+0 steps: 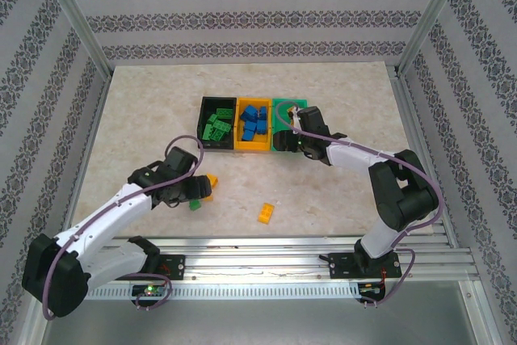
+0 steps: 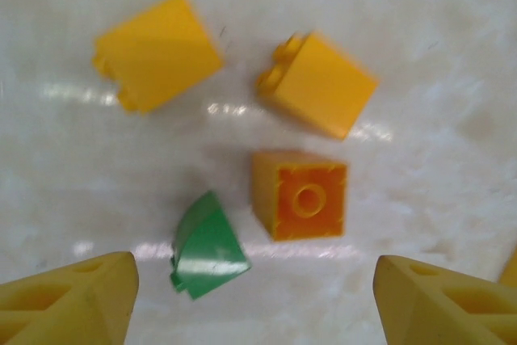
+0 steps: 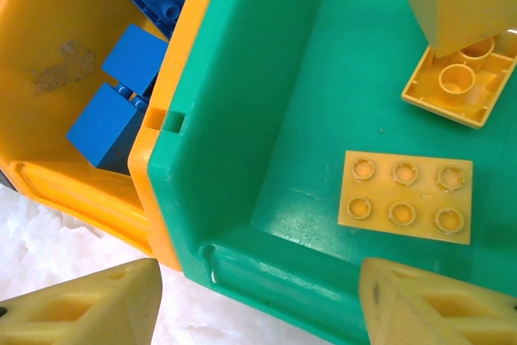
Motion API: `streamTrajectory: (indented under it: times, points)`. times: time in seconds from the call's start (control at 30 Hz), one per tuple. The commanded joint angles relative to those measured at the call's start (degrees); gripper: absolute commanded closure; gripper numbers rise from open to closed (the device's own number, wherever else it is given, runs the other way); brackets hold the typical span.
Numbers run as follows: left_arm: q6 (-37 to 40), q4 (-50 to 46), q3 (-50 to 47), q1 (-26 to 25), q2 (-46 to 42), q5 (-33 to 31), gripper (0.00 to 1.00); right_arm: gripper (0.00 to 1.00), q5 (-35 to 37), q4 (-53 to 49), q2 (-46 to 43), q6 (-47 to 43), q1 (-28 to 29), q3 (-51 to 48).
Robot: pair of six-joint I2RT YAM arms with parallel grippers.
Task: Sort the legos into containers by color
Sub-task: Pick up the lego from the middle-left of the table.
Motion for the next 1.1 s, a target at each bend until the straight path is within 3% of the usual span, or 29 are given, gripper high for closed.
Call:
streamTrajectory:
  times: [0.0,0.33,0.67,0.77,0.9,1.07]
  points:
    - [-5.1,-5.4,-2.4,-1.5,1.5,-1.8,0.26,0.34,-0.9,2.9,-1.5,-2.0,-0.3,-1.6]
    - [-3.2,0.2,-3.6,-2.4,6.1,-0.8,0.41,0.34,-2.7,6.3,-1.5,-1.7,-0.5,-4.3]
    - [0.2,6.2,-2.9,-2.3,12.2,0.0,0.43,0.34,-1.6,6.1,-3.5,-2.5,-0.5,-5.7]
    - [1.2,6.8,-2.8,-2.3,12.5,-0.3,0.49,0.34,-1.7,6.1,-3.4,-2.4,-0.5,-5.7]
    - [2.7,6.1,-1.6,-2.3,11.4,-0.4,0.68,0.34,-1.7,6.1,-3.5,-2.5,-0.5,-5.8]
    - [4.6,5.7,-0.6,-2.3,7.6,-0.9,0.72,0.34,-2.0,6.1,-2.6,-2.3,-0.5,-5.3]
